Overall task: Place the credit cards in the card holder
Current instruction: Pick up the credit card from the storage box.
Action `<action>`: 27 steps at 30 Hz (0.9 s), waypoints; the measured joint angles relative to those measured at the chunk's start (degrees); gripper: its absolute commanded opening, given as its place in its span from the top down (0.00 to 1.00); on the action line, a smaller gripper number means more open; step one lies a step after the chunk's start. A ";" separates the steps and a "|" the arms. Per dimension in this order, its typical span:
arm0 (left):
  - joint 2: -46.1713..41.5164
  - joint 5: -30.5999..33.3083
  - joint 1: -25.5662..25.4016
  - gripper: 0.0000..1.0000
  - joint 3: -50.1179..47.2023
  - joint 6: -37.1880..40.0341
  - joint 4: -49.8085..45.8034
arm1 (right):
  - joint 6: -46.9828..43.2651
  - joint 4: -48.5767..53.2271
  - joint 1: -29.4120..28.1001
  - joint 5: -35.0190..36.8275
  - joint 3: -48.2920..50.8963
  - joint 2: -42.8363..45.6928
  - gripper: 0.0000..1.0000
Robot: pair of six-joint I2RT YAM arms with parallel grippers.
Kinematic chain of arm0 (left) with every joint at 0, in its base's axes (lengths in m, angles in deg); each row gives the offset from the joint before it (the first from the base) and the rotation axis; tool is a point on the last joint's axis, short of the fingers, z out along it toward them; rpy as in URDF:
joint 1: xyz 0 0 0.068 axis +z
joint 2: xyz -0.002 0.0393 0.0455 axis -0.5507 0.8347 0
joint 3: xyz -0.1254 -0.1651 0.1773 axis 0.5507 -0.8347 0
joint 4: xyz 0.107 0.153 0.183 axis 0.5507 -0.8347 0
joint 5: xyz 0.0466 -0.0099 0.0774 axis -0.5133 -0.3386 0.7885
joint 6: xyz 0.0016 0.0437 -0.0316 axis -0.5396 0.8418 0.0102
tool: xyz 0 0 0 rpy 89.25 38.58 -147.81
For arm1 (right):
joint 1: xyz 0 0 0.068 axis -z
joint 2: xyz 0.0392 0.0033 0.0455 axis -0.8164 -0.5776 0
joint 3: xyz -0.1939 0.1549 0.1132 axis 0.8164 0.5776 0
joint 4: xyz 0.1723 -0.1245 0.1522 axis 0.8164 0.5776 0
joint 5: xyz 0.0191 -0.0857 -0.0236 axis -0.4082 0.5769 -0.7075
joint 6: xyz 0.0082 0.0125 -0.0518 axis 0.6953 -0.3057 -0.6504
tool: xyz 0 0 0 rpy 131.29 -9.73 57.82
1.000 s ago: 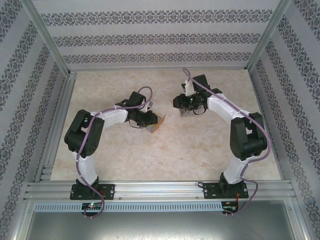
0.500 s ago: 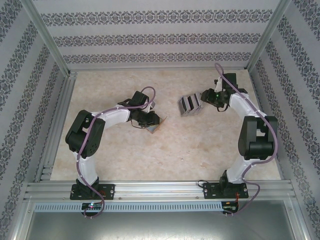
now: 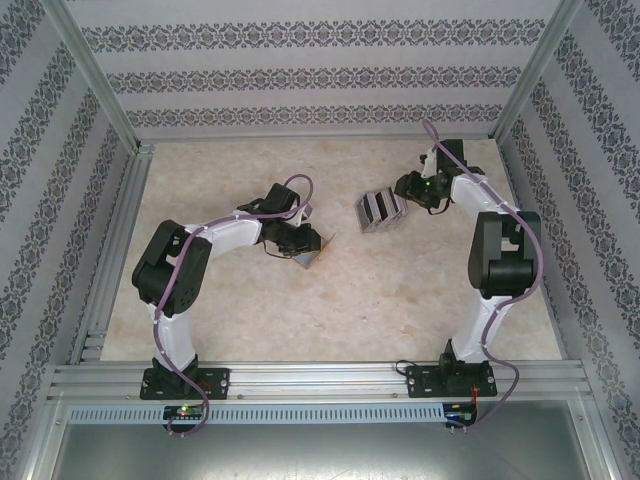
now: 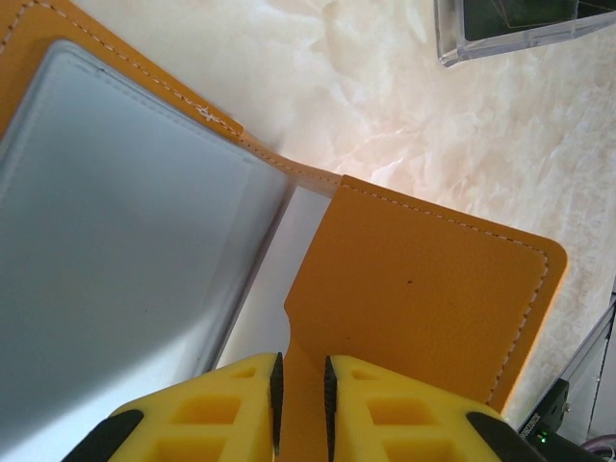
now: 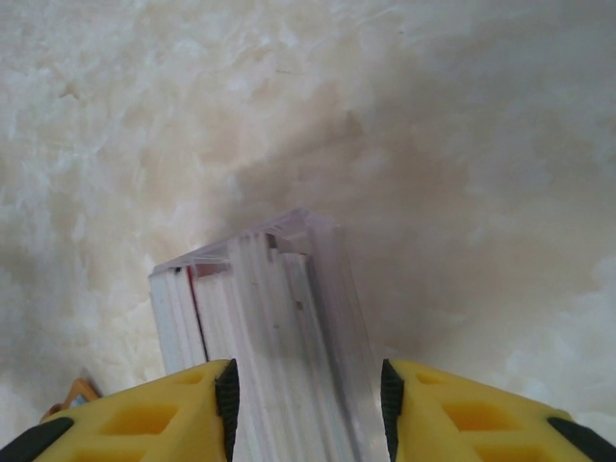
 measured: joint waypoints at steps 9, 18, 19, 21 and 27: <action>0.02 0.00 0.00 0.78 0.00 0.02 0.00 | -0.61 1.33 -1.60 -0.37 -3.26 -2.67 0.54; 1.01 -0.02 0.00 0.78 0.00 0.02 0.00 | -2.69 4.66 -3.21 2.73 -4.50 -3.30 0.54; 1.07 -0.02 0.00 0.78 0.00 0.02 0.00 | -3.02 4.90 -3.41 3.15 -4.63 -3.37 0.54; 1.07 -0.02 0.00 0.78 0.02 0.02 0.00 | -3.43 5.51 -3.69 3.82 -4.94 -3.61 0.54; 1.07 -0.02 0.00 0.78 0.02 0.02 0.00 | -4.50 7.52 -4.55 5.49 -7.28 -4.92 0.54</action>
